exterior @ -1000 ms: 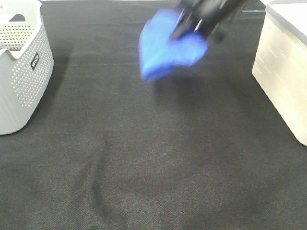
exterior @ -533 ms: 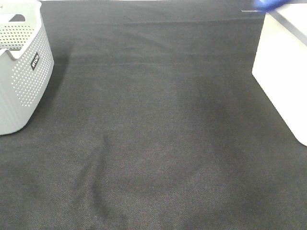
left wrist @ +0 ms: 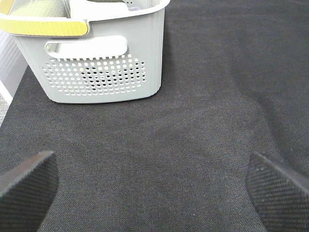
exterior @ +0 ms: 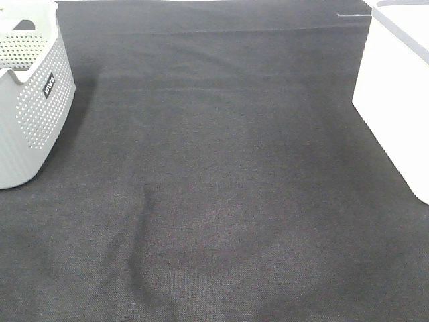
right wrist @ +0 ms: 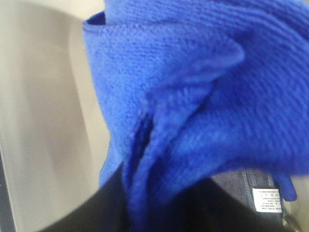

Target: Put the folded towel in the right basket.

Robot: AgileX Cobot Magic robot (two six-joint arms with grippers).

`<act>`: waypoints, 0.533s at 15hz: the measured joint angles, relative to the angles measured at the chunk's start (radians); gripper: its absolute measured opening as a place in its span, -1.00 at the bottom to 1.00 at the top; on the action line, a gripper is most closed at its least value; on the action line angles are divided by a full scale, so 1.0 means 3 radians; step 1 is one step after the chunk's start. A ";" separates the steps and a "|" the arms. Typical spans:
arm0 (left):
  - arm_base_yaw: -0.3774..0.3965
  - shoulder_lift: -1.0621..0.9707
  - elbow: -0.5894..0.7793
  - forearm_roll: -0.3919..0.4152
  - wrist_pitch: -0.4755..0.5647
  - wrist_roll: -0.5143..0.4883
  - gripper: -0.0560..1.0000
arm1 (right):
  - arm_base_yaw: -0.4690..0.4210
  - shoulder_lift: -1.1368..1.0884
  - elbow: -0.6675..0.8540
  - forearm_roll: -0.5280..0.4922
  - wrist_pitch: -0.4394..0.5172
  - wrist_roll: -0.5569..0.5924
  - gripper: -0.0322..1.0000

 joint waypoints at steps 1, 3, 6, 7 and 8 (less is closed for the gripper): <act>0.0000 0.0000 0.0000 0.0000 0.0000 0.0000 0.98 | 0.0000 0.0000 0.0000 -0.0017 0.0000 0.0000 0.05; 0.0000 0.0000 0.0000 0.0000 0.0000 0.0000 0.98 | 0.0000 0.0000 0.0000 -0.0050 0.0000 -0.0160 0.77; 0.0000 0.0000 0.0000 0.0000 0.0000 0.0000 0.98 | 0.0000 -0.0067 0.0000 -0.0057 -0.0003 -0.0147 0.91; 0.0000 0.0000 0.0000 0.0000 0.0000 0.0000 0.98 | 0.0027 -0.0143 0.0000 -0.0087 -0.0003 -0.0087 0.94; 0.0000 0.0000 0.0000 0.0000 0.0000 0.0000 0.98 | 0.0080 -0.0257 0.0000 -0.0117 -0.0003 -0.0013 0.94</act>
